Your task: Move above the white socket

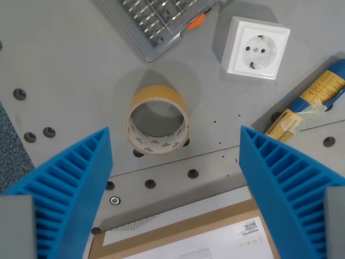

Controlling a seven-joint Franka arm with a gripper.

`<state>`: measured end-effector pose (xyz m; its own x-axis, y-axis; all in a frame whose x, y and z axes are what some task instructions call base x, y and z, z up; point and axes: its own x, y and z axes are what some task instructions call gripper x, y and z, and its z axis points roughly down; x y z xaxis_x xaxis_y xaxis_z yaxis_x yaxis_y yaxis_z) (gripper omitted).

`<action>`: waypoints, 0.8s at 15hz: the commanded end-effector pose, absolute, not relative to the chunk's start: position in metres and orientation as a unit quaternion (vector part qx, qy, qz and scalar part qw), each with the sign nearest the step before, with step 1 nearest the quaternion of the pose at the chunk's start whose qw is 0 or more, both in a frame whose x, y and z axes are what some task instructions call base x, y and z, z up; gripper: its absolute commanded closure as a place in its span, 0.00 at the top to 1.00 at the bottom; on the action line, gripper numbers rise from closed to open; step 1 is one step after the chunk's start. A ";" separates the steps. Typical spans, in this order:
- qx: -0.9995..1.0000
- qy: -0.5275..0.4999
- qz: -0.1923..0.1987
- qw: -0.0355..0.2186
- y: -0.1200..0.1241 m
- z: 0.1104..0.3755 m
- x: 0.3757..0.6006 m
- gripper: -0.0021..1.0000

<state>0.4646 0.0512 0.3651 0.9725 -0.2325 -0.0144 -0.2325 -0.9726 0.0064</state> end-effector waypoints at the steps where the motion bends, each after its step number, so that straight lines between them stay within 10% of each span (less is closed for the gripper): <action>1: 0.991 -0.132 0.004 0.002 0.046 0.359 0.463 1.00; 12: 0.987 -0.155 0.027 0.002 0.024 0.319 0.459 1.00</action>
<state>0.4628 0.0306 0.3262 0.9631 -0.2668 -0.0363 -0.2666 -0.9637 0.0117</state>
